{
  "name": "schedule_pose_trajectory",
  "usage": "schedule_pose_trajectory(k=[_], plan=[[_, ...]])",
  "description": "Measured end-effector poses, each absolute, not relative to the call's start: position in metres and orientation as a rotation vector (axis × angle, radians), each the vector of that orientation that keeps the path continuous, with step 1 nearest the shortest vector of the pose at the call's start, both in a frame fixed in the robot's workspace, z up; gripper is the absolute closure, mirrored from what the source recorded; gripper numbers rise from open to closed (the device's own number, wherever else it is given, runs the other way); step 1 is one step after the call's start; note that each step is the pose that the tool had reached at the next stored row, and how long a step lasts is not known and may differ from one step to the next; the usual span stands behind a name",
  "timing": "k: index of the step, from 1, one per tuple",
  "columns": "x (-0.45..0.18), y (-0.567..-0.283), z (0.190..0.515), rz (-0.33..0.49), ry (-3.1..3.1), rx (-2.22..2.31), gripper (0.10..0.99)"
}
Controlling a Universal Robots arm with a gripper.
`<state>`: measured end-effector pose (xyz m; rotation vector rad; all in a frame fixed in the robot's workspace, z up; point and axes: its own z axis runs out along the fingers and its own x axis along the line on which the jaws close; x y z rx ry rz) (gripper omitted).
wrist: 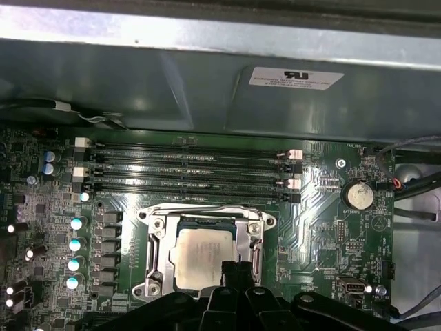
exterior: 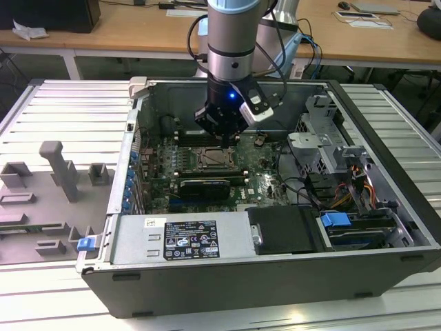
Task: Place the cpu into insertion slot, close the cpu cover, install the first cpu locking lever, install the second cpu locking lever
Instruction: 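Install the second cpu locking lever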
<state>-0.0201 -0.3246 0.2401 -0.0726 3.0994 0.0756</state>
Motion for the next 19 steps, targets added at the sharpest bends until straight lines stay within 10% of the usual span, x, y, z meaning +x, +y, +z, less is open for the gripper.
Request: schedule_pose_trajectory(k=[19], plan=[[-0.020,-0.354,0.238,0.089,3.099,-0.072,0.976]])
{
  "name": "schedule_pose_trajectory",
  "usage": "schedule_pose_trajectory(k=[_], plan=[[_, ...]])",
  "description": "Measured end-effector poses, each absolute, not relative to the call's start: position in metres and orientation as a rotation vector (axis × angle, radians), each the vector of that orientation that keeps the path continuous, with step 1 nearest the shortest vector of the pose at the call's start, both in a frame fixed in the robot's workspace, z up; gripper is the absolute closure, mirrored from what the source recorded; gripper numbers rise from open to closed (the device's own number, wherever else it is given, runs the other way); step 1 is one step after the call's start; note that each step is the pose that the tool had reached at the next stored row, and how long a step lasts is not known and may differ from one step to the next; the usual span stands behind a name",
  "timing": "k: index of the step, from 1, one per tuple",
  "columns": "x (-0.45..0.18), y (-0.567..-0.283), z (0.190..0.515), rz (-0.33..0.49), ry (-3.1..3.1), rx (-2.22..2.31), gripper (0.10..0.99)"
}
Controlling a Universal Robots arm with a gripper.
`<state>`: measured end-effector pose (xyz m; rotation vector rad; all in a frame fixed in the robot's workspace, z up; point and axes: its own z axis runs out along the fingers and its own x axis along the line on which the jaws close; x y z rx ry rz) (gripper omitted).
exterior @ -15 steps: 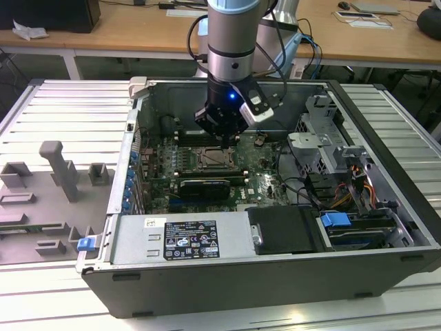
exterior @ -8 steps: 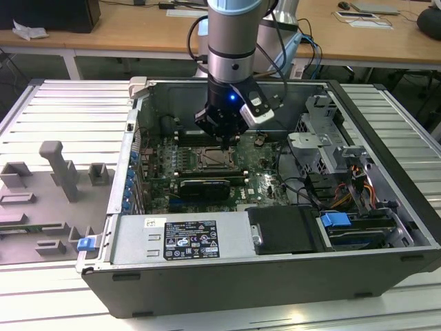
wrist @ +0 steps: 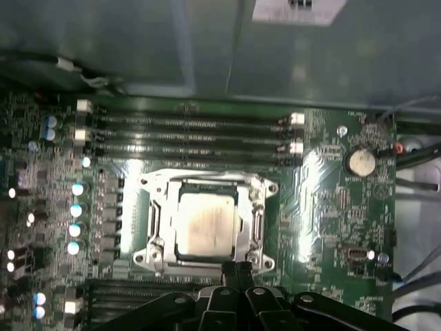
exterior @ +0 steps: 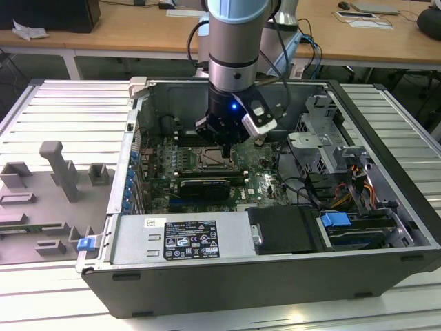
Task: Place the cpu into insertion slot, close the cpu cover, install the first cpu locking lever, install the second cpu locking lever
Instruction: 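Install the second cpu locking lever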
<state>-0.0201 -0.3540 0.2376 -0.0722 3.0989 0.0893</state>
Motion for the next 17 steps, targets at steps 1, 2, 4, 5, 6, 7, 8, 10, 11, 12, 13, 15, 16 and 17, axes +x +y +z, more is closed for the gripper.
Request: schedule_pose_trajectory(k=[1,2,4,5,6,7,8,10,11,12,13,15,16,17], plan=[[-0.020,-0.357,0.237,0.094,3.099,-0.072,0.976],[-0.021,-0.359,0.236,0.098,3.099,-0.072,0.976],[-0.024,-0.365,0.236,0.104,3.098,-0.072,0.976],[-0.026,-0.366,0.236,0.105,3.098,-0.072,0.976],[-0.031,-0.368,0.236,0.105,3.098,-0.072,0.976],[-0.041,-0.370,0.235,0.105,3.098,-0.072,0.976],[-0.051,-0.371,0.235,0.105,3.098,-0.072,0.976],[-0.059,-0.371,0.232,0.106,3.098,-0.072,0.976],[-0.060,-0.371,0.230,0.107,3.098,-0.073,0.976],[-0.061,-0.371,0.228,0.108,3.098,-0.074,0.976],[-0.063,-0.371,0.223,0.108,3.098,-0.076,0.976],[-0.064,-0.372,0.217,0.116,3.098,-0.077,0.976],[-0.066,-0.375,0.217,0.129,3.097,-0.077,0.976],[-0.068,-0.378,0.216,0.137,3.096,-0.076,0.976]])
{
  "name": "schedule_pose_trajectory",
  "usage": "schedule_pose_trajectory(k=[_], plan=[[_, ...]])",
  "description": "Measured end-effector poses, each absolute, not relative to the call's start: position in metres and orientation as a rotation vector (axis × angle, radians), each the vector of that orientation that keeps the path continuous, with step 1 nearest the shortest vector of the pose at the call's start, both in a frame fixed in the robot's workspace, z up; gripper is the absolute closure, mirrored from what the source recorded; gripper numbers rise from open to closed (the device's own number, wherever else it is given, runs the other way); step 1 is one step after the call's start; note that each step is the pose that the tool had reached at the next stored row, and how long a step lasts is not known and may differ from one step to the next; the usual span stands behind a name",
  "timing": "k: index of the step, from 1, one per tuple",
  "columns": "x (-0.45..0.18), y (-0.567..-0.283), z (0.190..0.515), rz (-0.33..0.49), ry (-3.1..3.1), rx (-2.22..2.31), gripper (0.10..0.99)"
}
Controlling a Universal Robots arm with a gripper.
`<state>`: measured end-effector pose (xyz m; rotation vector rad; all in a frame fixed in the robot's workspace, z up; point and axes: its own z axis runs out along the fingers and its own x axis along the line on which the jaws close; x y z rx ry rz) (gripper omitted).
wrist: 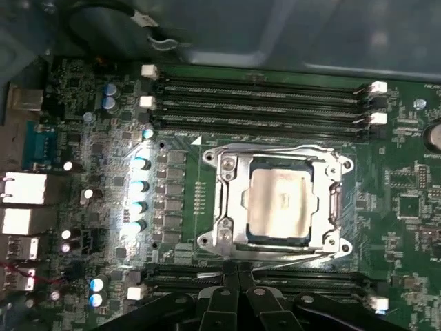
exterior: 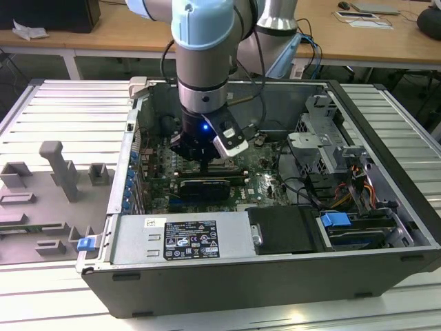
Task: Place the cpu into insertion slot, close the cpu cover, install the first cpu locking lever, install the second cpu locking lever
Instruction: 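Install the second cpu locking lever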
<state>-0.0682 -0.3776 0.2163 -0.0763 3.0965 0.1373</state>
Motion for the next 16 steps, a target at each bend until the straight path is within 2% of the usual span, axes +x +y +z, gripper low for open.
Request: schedule_pose_trajectory(k=[4,16], plan=[[-0.072,-0.381,0.214,0.204,3.092,-0.076,0.976],[-0.080,-0.385,0.203,0.297,3.082,-0.075,0.976]])
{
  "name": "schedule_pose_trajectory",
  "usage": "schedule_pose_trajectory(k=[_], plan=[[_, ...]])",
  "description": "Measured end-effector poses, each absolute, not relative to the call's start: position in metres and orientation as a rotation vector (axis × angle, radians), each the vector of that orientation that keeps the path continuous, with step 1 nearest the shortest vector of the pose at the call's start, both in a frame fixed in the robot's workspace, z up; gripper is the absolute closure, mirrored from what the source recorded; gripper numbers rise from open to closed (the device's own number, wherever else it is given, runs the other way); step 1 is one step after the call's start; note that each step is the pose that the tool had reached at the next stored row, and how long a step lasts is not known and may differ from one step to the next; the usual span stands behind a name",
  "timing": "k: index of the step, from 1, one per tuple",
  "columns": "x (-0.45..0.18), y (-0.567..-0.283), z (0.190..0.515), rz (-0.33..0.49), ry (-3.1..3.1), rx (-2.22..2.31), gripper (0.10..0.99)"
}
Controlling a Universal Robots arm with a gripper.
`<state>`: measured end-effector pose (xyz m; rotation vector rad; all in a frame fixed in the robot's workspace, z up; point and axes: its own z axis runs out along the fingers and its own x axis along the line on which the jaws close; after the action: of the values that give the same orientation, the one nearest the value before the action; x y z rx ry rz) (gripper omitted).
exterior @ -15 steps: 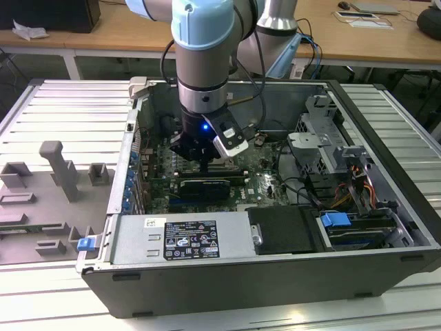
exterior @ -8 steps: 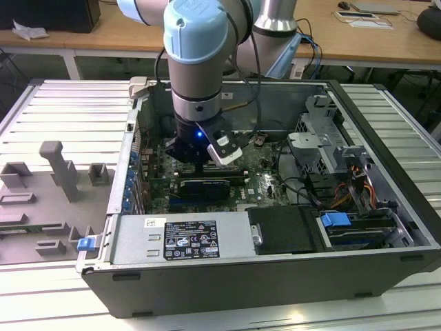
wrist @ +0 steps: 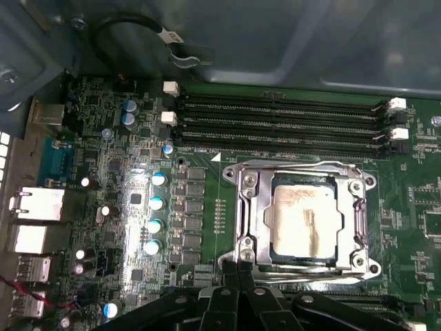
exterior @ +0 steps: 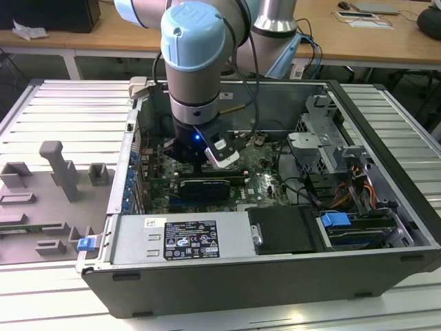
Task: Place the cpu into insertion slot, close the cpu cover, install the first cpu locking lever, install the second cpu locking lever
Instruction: 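Install the second cpu locking lever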
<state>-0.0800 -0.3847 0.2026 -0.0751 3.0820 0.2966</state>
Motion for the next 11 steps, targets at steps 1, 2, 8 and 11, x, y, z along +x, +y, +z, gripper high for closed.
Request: schedule_pose_trajectory(k=[1,2,8,11], plan=[[-0.0802,-0.3847,0.2019,0.301,3.082,-0.075,0.976],[-0.0808,-0.3847,0.2011,0.306,3.081,-0.075,0.976],[-0.0832,-0.3842,0.1988,0.323,3.079,-0.075,0.976],[-0.0840,-0.3841,0.1984,0.329,3.078,-0.074,0.976]])
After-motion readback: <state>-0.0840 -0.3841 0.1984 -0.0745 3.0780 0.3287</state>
